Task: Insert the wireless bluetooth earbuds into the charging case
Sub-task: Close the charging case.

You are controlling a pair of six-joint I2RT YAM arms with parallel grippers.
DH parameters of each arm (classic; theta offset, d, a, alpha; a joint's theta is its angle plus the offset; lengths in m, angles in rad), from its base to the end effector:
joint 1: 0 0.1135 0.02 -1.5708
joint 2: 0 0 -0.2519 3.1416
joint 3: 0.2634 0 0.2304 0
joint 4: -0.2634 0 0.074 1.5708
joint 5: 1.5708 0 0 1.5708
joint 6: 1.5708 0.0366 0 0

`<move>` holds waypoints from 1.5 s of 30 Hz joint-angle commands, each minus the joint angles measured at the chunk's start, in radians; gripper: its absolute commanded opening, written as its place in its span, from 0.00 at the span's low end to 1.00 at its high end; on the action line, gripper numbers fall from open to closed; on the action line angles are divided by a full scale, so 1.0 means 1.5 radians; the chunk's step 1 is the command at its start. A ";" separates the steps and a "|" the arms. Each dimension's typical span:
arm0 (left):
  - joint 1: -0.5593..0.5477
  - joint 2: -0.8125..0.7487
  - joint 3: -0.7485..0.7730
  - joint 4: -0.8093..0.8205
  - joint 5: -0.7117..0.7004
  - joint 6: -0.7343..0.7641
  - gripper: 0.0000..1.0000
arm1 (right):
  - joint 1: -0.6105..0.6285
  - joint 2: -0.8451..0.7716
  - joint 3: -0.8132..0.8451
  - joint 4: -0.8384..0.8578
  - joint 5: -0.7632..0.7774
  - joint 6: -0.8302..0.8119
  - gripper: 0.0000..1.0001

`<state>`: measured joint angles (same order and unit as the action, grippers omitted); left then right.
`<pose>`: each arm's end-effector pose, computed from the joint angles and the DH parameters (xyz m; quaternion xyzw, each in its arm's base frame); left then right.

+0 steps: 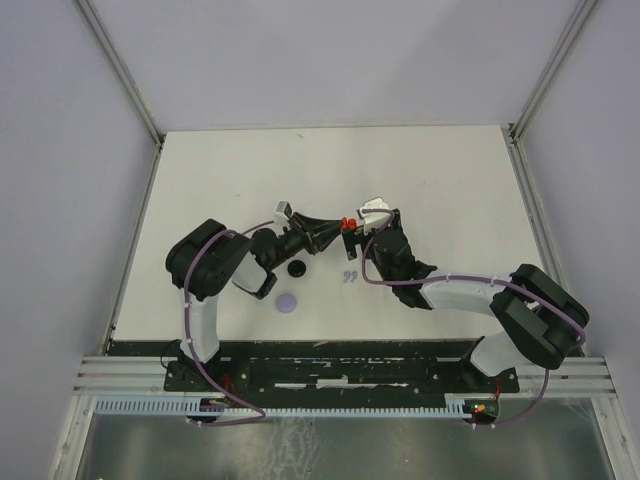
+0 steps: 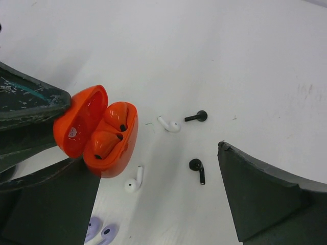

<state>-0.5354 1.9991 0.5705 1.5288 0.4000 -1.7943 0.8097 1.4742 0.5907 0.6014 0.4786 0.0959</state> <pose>0.2703 -0.1769 0.1417 -0.2679 0.6182 -0.7204 0.1646 0.2091 0.1951 0.2007 -0.1380 0.7775 0.0849 0.6077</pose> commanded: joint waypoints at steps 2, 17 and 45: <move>-0.003 -0.021 -0.009 0.060 0.001 -0.019 0.03 | 0.003 -0.007 -0.004 0.069 0.060 -0.042 1.00; -0.003 -0.016 0.001 0.045 0.013 -0.011 0.03 | 0.002 -0.057 -0.028 0.061 0.112 -0.072 1.00; 0.121 0.003 0.213 -0.407 -0.016 0.305 0.03 | -0.040 -0.182 0.108 -0.399 0.096 0.072 1.00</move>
<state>-0.3859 1.9999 0.7887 1.1385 0.3954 -1.5665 0.7635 1.2350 0.7105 0.0818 0.6521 0.1833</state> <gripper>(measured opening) 0.283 0.994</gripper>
